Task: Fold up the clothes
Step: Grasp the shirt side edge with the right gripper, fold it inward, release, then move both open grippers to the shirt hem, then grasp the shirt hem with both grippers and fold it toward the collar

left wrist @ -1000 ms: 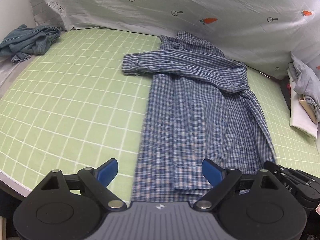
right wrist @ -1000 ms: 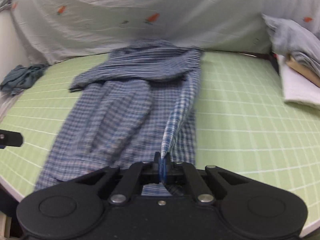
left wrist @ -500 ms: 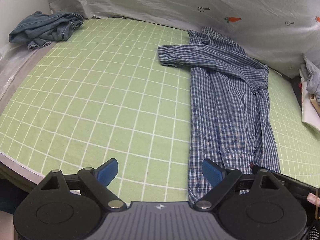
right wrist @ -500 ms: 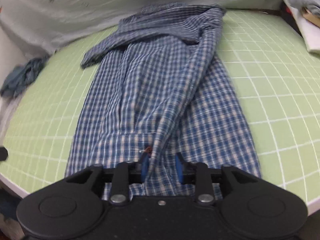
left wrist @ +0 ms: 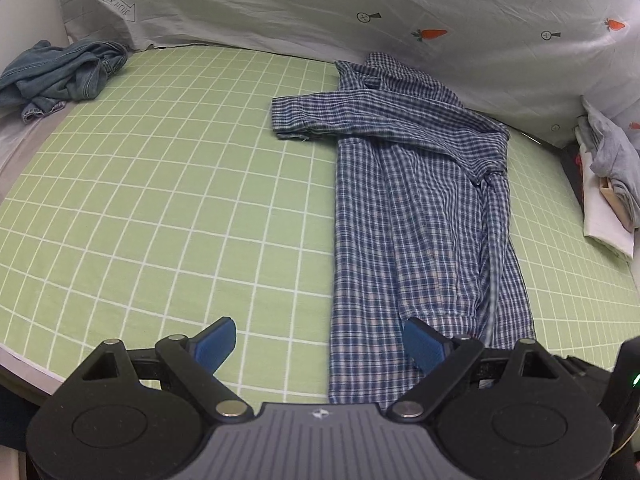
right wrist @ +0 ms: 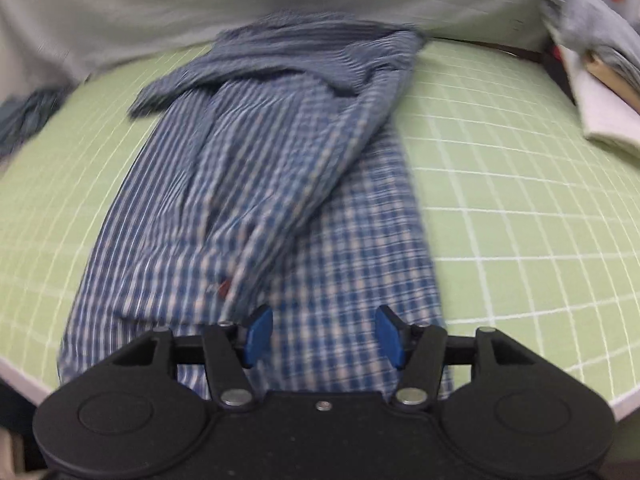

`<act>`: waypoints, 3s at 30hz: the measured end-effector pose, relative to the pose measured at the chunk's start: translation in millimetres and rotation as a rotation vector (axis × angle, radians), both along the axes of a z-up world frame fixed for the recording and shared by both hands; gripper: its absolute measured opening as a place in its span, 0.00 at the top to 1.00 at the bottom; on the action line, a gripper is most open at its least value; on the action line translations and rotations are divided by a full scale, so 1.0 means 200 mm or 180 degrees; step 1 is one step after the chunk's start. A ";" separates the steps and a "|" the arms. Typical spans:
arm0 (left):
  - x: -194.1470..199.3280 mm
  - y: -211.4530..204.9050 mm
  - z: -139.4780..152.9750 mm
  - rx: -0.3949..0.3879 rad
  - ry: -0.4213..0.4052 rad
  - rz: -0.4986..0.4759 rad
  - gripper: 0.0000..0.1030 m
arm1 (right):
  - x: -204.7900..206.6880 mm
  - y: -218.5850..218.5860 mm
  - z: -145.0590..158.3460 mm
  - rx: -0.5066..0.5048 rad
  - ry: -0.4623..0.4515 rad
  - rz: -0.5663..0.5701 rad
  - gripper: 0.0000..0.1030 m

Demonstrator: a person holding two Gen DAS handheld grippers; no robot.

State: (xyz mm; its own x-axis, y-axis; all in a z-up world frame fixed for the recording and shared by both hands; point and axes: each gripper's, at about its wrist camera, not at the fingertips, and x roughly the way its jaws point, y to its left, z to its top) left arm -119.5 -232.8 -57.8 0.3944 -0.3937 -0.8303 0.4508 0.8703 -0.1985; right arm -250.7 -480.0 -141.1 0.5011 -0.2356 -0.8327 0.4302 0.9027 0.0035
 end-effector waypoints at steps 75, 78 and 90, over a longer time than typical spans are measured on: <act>1.44 -0.52 0.13 -0.0370 -0.0695 0.1209 0.96 | 1.50 -0.83 0.49 -0.0631 -0.1304 0.0564 0.99; 1.48 -0.42 0.10 -0.0136 -0.0753 0.1427 0.96 | 1.65 -0.74 0.44 -0.0686 -0.1229 0.0784 0.96; 1.53 -0.25 -0.17 -0.0185 -0.0232 0.1741 0.96 | 1.56 -1.13 0.12 0.0293 -0.0916 -0.0459 0.19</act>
State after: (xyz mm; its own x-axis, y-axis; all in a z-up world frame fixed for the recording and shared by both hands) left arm 186.4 -283.7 -91.9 0.6099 -0.1597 -0.7762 -0.0493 0.9700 -0.2382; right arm 62.3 -706.3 -116.2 0.6859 -0.2516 -0.6828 0.5230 0.8229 0.2221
